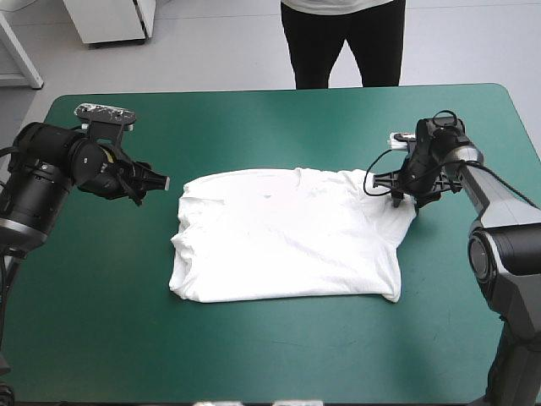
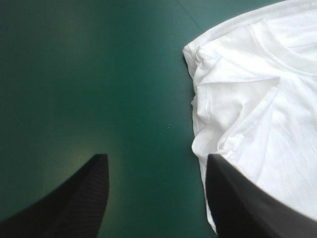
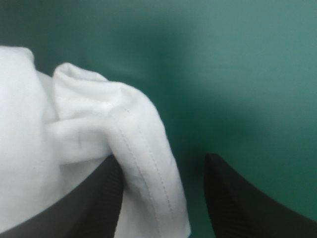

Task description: Fold the cloth

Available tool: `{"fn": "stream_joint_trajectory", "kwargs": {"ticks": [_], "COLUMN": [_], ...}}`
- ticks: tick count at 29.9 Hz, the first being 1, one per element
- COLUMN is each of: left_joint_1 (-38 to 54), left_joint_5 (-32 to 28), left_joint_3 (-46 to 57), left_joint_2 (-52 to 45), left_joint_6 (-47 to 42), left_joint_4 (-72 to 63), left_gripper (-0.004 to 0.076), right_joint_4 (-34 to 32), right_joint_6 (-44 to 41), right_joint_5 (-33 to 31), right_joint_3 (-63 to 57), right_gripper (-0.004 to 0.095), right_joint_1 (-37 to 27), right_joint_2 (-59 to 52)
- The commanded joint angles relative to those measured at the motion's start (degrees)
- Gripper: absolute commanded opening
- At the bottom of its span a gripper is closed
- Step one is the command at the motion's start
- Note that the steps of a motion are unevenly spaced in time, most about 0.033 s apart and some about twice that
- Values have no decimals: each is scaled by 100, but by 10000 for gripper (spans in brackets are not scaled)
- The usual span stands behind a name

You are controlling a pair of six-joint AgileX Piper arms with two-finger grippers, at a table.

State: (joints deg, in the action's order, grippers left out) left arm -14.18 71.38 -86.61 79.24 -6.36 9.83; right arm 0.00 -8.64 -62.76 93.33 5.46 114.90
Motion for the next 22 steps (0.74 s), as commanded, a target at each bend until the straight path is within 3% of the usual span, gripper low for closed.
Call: {"fn": "stream_joint_trajectory", "kwargs": {"ticks": [1,6,11,22], "left_joint_1": [11,11,11,11], "left_joint_5": [237,237,227,169], "left_joint_3": [-175,-175,-175,-175], "left_joint_2": [-186,-186,-186,-186], "left_joint_6": [-12,-12,-12,-12], "left_joint_4": [-11,-11,-11,-104], "left_gripper": [419,419,419,419], "right_joint_4": [127,327,304,353], "right_joint_6": [105,120,124,192], "right_joint_5": [59,-185,-207,-157], "right_joint_3": [107,107,123,137], "right_gripper": [429,284,-14,-17], "right_joint_1": [-56,-56,-56,66], "right_joint_2": [-153,128,160,-600]}}
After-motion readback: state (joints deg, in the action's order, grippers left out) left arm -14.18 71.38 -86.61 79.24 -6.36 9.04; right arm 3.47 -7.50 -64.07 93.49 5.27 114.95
